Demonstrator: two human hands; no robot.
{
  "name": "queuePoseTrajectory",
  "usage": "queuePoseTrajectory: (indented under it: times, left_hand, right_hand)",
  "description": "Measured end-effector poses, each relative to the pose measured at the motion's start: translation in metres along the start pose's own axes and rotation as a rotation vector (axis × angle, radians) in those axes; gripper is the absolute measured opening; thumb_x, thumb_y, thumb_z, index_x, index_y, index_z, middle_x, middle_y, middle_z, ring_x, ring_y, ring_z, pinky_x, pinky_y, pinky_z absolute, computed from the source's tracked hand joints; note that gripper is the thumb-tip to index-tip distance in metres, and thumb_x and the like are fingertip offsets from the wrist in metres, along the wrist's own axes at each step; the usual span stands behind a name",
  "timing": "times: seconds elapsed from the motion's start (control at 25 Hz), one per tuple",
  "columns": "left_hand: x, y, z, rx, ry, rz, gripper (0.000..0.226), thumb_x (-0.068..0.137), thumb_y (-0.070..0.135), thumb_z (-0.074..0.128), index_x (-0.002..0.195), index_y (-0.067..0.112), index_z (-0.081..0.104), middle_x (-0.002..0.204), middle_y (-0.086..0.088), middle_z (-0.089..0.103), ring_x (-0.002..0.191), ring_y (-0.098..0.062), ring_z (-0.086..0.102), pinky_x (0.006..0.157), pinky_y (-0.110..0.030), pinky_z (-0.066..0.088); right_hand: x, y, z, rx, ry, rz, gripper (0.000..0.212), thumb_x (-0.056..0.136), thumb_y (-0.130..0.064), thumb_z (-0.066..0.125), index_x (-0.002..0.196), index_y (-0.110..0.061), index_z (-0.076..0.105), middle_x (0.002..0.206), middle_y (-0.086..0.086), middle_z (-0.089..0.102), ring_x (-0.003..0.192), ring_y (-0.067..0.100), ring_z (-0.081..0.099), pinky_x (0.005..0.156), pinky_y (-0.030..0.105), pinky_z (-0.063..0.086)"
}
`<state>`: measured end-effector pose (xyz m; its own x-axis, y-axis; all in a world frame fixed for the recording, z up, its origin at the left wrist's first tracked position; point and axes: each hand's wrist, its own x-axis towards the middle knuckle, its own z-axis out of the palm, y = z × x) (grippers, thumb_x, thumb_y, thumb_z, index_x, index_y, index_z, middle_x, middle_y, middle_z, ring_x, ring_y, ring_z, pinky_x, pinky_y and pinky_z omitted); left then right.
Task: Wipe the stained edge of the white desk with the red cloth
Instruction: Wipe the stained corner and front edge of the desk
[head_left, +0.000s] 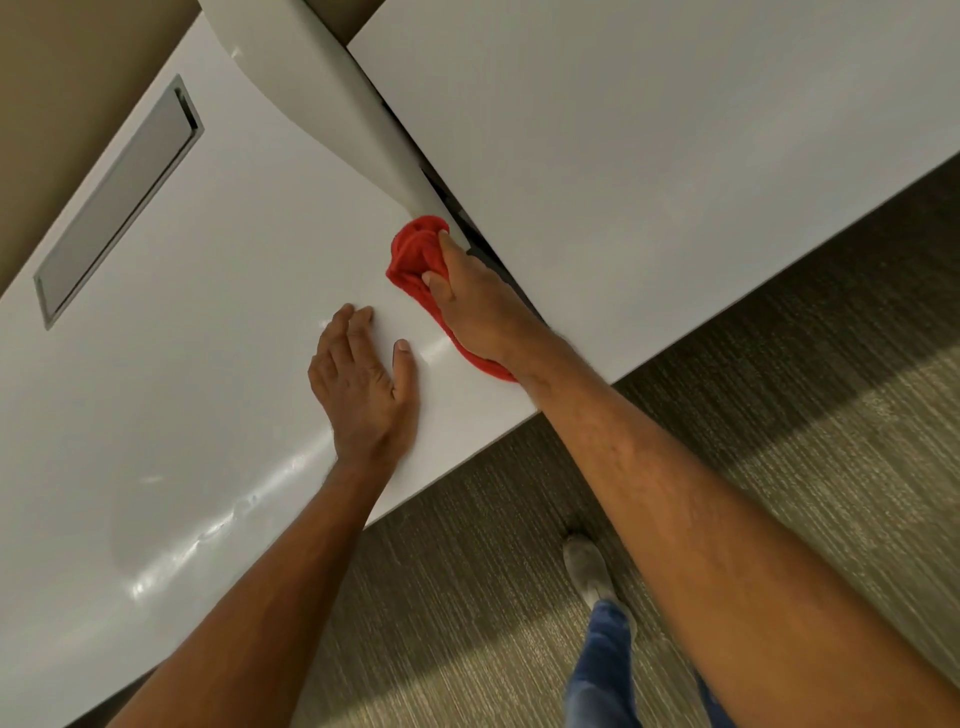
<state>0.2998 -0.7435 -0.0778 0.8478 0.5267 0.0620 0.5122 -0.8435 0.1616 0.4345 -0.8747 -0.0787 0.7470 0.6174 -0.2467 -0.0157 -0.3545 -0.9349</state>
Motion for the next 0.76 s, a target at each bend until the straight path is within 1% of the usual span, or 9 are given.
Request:
queuePoseTrajectory:
  times: [0.08, 0.2, 0.28, 0.36, 0.4, 0.48, 0.56, 0.64, 0.76]
  left_hand:
    - [0.0, -0.001, 0.0, -0.003, 0.008, 0.007, 0.059, 0.102, 0.049, 0.038, 0.155, 0.022, 0.035, 0.165, -0.003, 0.034, 0.153, -0.024, 0.029, 0.127, -0.045, 0.018]
    - [-0.001, -0.002, 0.001, -0.004, 0.016, 0.016, 0.057, 0.103, 0.047, 0.04, 0.153, 0.021, 0.035, 0.164, -0.004, 0.035, 0.152, -0.025, 0.03, 0.126, -0.047, 0.021]
    - [-0.001, -0.002, 0.001, 0.0, 0.021, 0.015, 0.056, 0.103, 0.046, 0.042, 0.153, 0.021, 0.036, 0.163, -0.005, 0.036, 0.152, -0.025, 0.031, 0.125, -0.049, 0.023]
    - [-0.001, -0.002, 0.001, -0.002, 0.025, 0.014, 0.055, 0.104, 0.045, 0.042, 0.153, 0.02, 0.037, 0.163, -0.005, 0.036, 0.152, -0.025, 0.031, 0.125, -0.049, 0.023]
    - [-0.002, -0.002, 0.001, -0.005, 0.027, 0.018, 0.055, 0.103, 0.045, 0.041, 0.153, 0.02, 0.037, 0.163, -0.005, 0.037, 0.151, -0.025, 0.031, 0.125, -0.049, 0.024]
    - [-0.002, -0.002, 0.001, -0.012, 0.035, 0.02, 0.056, 0.103, 0.046, 0.04, 0.152, 0.02, 0.038, 0.162, -0.005, 0.037, 0.151, -0.025, 0.032, 0.125, -0.047, 0.023]
    - [-0.002, -0.003, 0.001, -0.013, 0.032, 0.019, 0.056, 0.103, 0.047, 0.039, 0.153, 0.02, 0.038, 0.162, -0.005, 0.037, 0.151, -0.025, 0.032, 0.125, -0.047, 0.023]
    - [-0.003, -0.002, 0.001, -0.01, 0.024, 0.022, 0.057, 0.103, 0.048, 0.038, 0.153, 0.02, 0.038, 0.163, -0.005, 0.037, 0.151, -0.026, 0.032, 0.125, -0.048, 0.023]
    - [-0.003, -0.001, 0.0, -0.019, 0.019, 0.018, 0.058, 0.103, 0.049, 0.038, 0.153, 0.019, 0.039, 0.163, -0.005, 0.037, 0.151, -0.027, 0.032, 0.126, -0.049, 0.022]
  right_hand:
    - [-0.025, 0.007, -0.002, 0.026, -0.004, 0.002, 0.064, 0.112, -0.039, 0.037, 0.167, -0.016, 0.013, 0.155, 0.015, 0.051, 0.134, 0.033, 0.059, 0.108, 0.044, 0.05]
    - [-0.074, 0.023, 0.003, 0.059, 0.032, 0.035, 0.061, 0.112, -0.043, 0.038, 0.166, -0.025, 0.018, 0.132, 0.005, 0.06, 0.103, 0.011, 0.063, 0.087, 0.027, 0.053]
    - [-0.102, 0.028, 0.017, 0.105, 0.195, 0.098, 0.052, 0.11, -0.045, 0.039, 0.159, -0.028, 0.036, 0.117, -0.005, 0.063, 0.093, 0.003, 0.062, 0.078, 0.02, 0.053]
    - [-0.12, 0.025, 0.042, 0.244, 0.475, 0.202, 0.043, 0.109, -0.046, 0.04, 0.144, -0.025, 0.052, 0.107, -0.006, 0.067, 0.091, 0.007, 0.069, 0.079, 0.032, 0.064]
    - [-0.125, 0.02, 0.056, 0.35, 0.609, 0.241, 0.042, 0.108, -0.044, 0.041, 0.142, -0.022, 0.054, 0.109, -0.004, 0.068, 0.094, 0.008, 0.07, 0.082, 0.034, 0.065]
    - [-0.128, 0.008, 0.085, 0.562, 0.805, 0.269, 0.044, 0.109, -0.036, 0.045, 0.15, -0.018, 0.046, 0.119, -0.001, 0.067, 0.103, 0.004, 0.069, 0.087, 0.027, 0.062]
    - [-0.129, -0.005, 0.112, 0.645, 0.902, 0.299, 0.053, 0.11, -0.03, 0.047, 0.158, -0.024, 0.027, 0.114, -0.011, 0.063, 0.094, -0.006, 0.067, 0.077, 0.014, 0.057]
    - [-0.128, -0.015, 0.132, 0.677, 0.925, 0.333, 0.065, 0.109, -0.026, 0.05, 0.162, -0.026, 0.012, 0.111, -0.021, 0.055, 0.089, -0.016, 0.064, 0.07, 0.006, 0.052]
    - [-0.126, -0.014, 0.13, 0.732, 0.911, 0.301, 0.068, 0.108, -0.028, 0.052, 0.16, -0.032, 0.009, 0.113, -0.02, 0.054, 0.091, -0.017, 0.065, 0.07, 0.005, 0.052]
